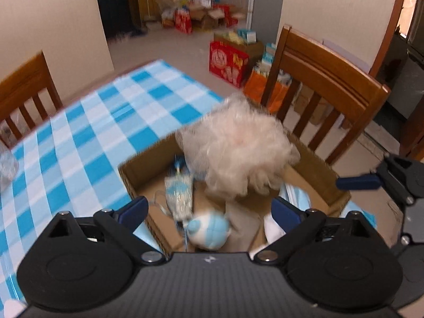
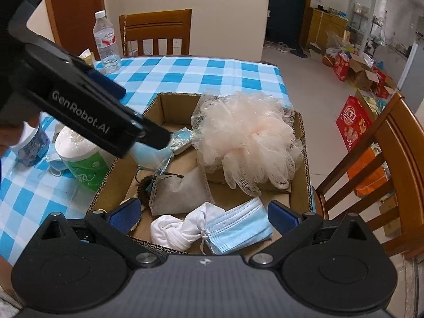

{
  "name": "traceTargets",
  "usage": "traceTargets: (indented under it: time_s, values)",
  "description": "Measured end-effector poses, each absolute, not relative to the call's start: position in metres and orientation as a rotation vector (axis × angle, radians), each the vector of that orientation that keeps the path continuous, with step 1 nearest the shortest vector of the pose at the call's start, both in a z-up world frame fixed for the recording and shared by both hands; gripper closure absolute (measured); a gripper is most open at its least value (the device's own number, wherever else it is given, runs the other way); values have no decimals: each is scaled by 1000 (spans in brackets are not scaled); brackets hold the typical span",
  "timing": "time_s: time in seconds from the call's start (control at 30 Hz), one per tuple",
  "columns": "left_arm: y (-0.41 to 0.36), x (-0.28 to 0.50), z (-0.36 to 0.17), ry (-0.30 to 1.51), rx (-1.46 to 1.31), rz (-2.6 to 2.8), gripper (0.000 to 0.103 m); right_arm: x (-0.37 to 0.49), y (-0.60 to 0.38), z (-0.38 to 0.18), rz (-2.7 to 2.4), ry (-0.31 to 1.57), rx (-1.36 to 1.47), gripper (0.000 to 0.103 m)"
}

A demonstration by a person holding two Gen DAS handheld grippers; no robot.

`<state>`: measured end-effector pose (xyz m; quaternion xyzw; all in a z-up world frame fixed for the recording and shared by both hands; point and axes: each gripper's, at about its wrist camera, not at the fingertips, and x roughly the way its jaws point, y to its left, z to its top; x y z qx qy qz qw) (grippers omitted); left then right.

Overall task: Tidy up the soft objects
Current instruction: 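Release the toy into the box with the left tool while the right tool drops the pouch, then withdraw the left tool and grasp the blue face mask on the table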

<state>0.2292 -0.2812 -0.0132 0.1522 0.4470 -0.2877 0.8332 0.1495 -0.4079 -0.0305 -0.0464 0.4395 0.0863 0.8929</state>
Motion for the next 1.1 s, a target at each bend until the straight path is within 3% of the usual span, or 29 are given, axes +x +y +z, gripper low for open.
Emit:
traceTargets:
  time_s: [0.77,1.1]
  values:
    - [-243,188,2,787,295,-535,3,140,-397,-25,120,896,-59,0]
    - [-192,166,-7,843,254,-503,3,142,-374,-22,124,901,-34,0]
